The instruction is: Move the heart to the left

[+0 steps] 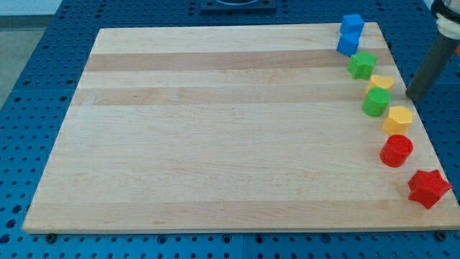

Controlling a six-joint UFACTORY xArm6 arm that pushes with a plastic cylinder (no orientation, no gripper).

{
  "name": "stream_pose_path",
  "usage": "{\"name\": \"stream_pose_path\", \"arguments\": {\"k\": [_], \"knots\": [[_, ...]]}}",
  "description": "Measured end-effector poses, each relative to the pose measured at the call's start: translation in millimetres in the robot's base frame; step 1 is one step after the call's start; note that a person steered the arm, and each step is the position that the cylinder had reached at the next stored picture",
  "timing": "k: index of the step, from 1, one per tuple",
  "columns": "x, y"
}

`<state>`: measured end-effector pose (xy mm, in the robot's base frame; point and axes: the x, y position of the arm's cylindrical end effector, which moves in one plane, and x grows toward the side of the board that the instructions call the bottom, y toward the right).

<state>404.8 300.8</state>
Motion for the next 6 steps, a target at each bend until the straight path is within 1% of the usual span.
{"name": "stream_pose_path", "arguments": {"k": [1,4,5,6], "knots": [[4,-11],[-19,-45],[-20,-44],[-5,-6]]}}
